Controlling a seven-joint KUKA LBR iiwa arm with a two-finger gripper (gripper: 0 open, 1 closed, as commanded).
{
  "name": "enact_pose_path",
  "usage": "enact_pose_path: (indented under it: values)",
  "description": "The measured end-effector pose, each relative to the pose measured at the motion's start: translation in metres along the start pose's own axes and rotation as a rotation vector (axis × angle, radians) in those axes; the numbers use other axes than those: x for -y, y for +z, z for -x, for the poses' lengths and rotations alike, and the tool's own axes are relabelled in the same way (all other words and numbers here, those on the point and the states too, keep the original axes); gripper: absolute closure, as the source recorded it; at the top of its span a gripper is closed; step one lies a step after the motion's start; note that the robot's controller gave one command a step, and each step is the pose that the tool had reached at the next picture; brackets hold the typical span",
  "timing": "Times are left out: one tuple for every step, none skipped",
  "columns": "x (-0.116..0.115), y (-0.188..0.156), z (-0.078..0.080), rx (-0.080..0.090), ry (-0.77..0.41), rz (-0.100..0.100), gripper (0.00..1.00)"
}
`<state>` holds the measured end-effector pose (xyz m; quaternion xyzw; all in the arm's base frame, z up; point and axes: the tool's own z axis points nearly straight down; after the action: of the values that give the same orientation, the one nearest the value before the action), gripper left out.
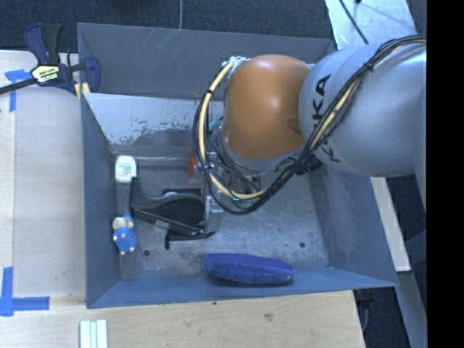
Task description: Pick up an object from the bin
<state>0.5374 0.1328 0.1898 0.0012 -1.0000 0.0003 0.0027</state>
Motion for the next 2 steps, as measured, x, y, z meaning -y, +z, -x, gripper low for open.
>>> enact_pose_path:
  values:
    - [0.002, 0.122, 0.000, 0.011, -0.099, 0.001, 0.00]
    - [-0.024, 0.089, -0.025, 0.009, 0.162, 0.000, 0.00]
